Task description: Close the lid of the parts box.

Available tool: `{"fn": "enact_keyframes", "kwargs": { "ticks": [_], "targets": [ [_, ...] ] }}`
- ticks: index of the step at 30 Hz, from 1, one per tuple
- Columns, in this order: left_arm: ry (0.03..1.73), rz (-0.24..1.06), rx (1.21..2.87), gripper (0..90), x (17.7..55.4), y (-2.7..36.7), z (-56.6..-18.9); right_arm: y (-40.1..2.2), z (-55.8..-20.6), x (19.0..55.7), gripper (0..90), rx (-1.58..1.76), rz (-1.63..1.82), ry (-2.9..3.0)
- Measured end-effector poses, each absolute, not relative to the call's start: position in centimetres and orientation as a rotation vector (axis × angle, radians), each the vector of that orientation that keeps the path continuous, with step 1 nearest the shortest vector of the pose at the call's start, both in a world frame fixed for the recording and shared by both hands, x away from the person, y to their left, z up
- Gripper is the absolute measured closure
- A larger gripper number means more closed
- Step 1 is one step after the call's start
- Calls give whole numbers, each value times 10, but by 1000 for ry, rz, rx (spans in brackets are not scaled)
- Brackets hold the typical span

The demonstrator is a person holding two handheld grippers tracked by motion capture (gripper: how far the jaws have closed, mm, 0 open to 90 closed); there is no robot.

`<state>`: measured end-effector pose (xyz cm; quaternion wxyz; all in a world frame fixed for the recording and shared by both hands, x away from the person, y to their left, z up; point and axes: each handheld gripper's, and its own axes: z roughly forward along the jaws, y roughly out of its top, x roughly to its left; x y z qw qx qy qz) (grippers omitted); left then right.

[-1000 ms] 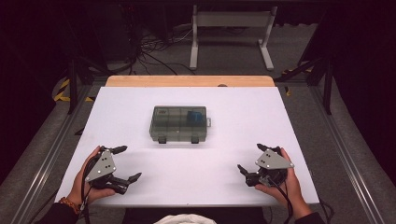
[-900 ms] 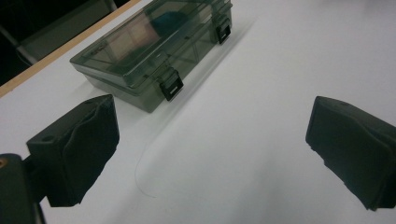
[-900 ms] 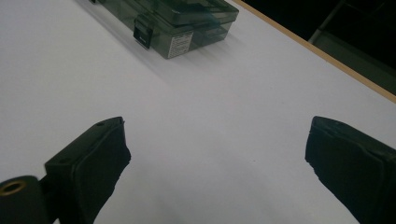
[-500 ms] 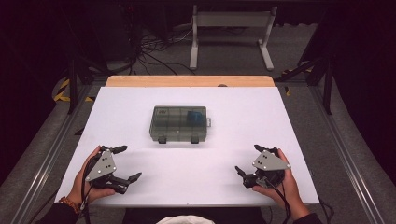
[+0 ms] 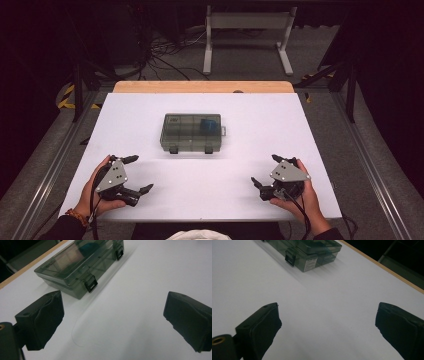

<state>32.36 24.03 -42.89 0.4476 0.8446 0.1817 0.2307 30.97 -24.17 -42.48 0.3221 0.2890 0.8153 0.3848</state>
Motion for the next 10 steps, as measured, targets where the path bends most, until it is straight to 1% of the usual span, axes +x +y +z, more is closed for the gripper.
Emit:
{"fn": "enact_keyframes", "kwargs": {
  "ticks": [10],
  "targets": [
    [455,563,2103,43,327,240,-431,-243,-426,310,63,772,1005,2139]
  ]
}}
